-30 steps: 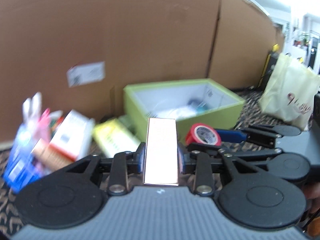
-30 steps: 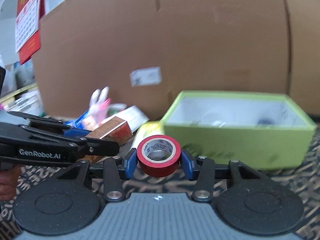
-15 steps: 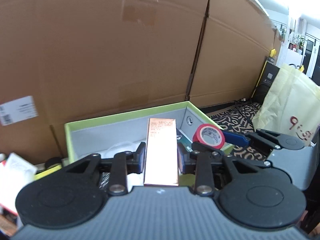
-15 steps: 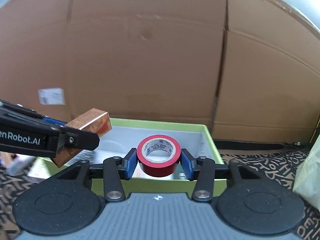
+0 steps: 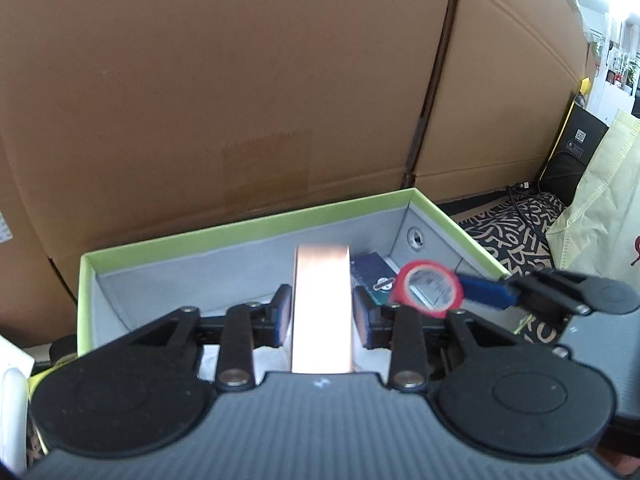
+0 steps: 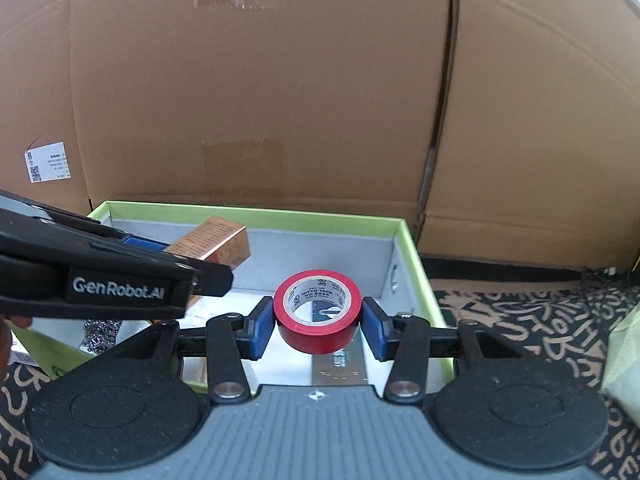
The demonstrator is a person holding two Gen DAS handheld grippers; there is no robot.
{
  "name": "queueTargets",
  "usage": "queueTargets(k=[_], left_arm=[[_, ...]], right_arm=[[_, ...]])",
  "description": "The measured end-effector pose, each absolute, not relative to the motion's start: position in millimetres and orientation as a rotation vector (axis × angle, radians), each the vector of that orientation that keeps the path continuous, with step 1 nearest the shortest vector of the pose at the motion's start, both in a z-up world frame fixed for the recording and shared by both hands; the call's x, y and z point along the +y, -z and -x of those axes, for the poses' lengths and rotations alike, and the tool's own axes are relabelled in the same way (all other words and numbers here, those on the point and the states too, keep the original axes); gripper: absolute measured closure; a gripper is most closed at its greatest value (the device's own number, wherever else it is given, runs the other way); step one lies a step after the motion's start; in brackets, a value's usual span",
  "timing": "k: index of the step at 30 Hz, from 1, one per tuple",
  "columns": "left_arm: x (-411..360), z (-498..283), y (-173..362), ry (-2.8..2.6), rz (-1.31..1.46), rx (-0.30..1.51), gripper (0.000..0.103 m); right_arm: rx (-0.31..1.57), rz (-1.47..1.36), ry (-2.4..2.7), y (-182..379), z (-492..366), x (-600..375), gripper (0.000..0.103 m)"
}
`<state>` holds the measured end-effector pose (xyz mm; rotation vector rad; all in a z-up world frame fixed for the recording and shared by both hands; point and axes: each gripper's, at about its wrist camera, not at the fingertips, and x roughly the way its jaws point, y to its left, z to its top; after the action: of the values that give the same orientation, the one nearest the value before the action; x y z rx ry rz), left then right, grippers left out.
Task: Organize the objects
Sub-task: 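Place the red tape and copper box into the green shoebox and release, then grasp the clear tube with the right tool while the left grasps the blue box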
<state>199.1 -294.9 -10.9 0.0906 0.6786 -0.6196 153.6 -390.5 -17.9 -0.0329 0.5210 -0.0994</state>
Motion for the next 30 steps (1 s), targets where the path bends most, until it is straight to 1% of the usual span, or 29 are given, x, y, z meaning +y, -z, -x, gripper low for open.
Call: queueTargets(k=[1, 2, 4, 6, 8, 12, 14, 22, 30], left_arm=[[-294, -199, 11, 0.628, -0.088, 0.673, 0.035], [-291, -196, 9, 0.620, -0.078, 0.656, 0.016], [-278, -183, 1, 0.611, -0.057, 0.578, 0.010], [-268, -171, -7, 0.633, -0.074, 0.540, 0.006], [-257, -156, -15, 0.613, -0.084, 0.503, 0.000], [-236, -122, -26, 0.584, -0.075, 0.448, 0.000], [-225, -104, -26, 0.571, -0.075, 0.435, 0.000], [-167, -45, -16, 0.461, -0.104, 0.426, 0.000], [-96, -26, 8, 0.339, -0.038, 0.510, 0.000]], right_arm=[[0.533, 0.026, 0.092, 20, -157, -391, 0.051], [0.549, 0.027, 0.083, 23, -159, -390, 0.045], [0.550, 0.038, 0.102, 24, -159, -391, 0.037], [0.513, 0.047, 0.136, 18, -147, -393, 0.035], [0.456, 0.043, 0.163, 10, -129, -392, 0.031], [0.334, -0.009, 0.182, -2, -86, -383, 0.022], [0.302, -0.039, 0.157, -3, -68, -374, 0.020], [0.279, -0.073, 0.055, 11, -32, -323, 0.020], [0.355, -0.085, -0.068, 34, -23, -276, 0.020]])
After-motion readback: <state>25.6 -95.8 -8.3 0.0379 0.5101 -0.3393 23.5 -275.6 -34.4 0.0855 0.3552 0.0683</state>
